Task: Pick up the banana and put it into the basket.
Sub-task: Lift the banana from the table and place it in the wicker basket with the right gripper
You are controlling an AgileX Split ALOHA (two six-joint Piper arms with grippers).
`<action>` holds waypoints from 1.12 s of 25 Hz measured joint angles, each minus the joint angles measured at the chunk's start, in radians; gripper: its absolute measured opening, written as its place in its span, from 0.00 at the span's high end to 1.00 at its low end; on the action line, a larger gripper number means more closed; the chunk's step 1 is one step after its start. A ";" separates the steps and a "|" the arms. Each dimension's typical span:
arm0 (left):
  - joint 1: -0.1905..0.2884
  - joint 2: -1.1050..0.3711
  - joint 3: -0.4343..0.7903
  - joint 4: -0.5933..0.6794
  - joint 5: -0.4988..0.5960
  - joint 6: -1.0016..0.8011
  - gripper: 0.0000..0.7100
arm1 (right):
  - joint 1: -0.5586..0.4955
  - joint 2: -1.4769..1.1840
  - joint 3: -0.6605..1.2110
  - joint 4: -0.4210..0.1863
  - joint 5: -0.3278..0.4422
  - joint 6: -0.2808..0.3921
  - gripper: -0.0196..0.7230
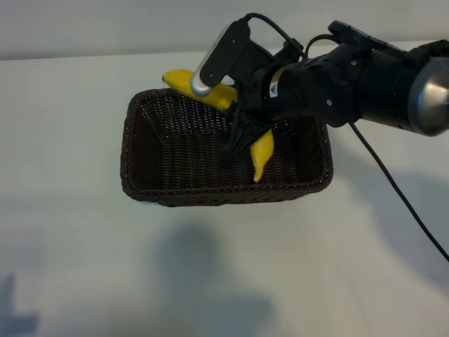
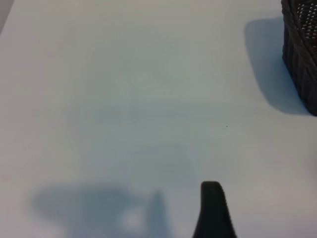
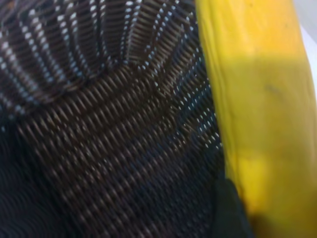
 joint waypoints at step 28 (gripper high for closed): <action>0.000 0.000 0.000 0.000 0.000 -0.001 0.25 | 0.000 0.164 -0.281 0.234 0.391 -0.595 0.41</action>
